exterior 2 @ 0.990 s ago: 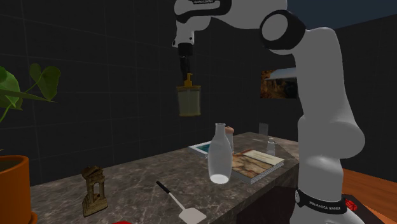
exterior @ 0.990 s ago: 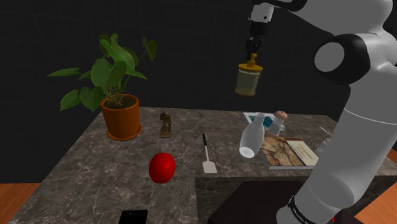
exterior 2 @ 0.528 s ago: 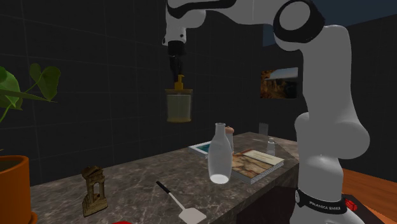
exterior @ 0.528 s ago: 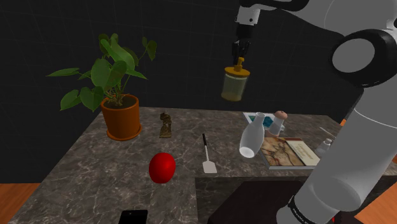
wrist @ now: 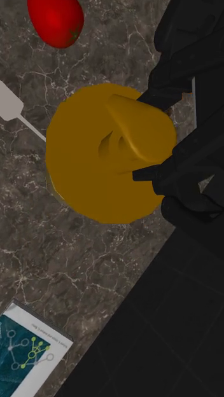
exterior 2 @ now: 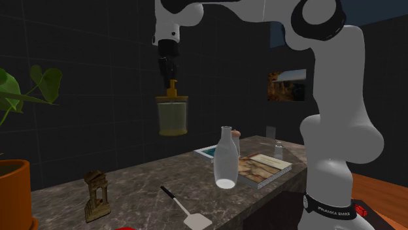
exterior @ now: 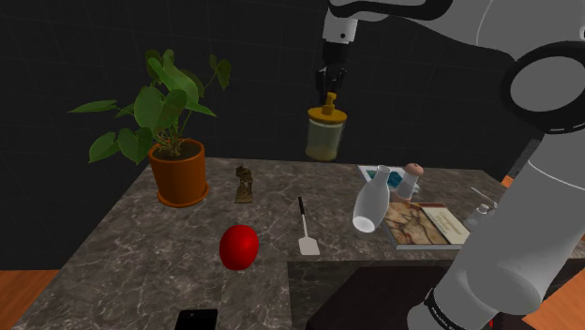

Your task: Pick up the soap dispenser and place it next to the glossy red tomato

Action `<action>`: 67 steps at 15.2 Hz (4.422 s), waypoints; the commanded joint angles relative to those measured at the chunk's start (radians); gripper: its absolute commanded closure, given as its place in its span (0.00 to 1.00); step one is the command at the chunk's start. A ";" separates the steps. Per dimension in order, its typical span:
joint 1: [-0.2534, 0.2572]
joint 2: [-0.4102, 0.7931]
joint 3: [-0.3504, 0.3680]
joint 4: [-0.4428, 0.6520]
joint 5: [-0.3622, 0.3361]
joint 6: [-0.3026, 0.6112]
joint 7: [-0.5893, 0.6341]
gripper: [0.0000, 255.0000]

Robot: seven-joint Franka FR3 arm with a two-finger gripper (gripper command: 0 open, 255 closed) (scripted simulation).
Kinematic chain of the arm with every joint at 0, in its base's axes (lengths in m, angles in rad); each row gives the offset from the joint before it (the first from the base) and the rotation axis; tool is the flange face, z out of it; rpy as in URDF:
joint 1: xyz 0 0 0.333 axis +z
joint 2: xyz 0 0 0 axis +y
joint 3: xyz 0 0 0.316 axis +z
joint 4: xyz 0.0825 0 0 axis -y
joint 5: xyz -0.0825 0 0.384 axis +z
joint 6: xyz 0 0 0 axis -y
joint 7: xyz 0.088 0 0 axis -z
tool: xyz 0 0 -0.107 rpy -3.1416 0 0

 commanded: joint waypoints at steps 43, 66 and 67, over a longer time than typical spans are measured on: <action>0.262 0.247 0.214 -0.121 -0.007 0.367 0.481 1.00; 0.262 0.272 0.213 -0.217 -0.008 0.487 0.482 0.00; 0.262 0.264 0.213 -0.194 -0.008 0.456 0.482 0.00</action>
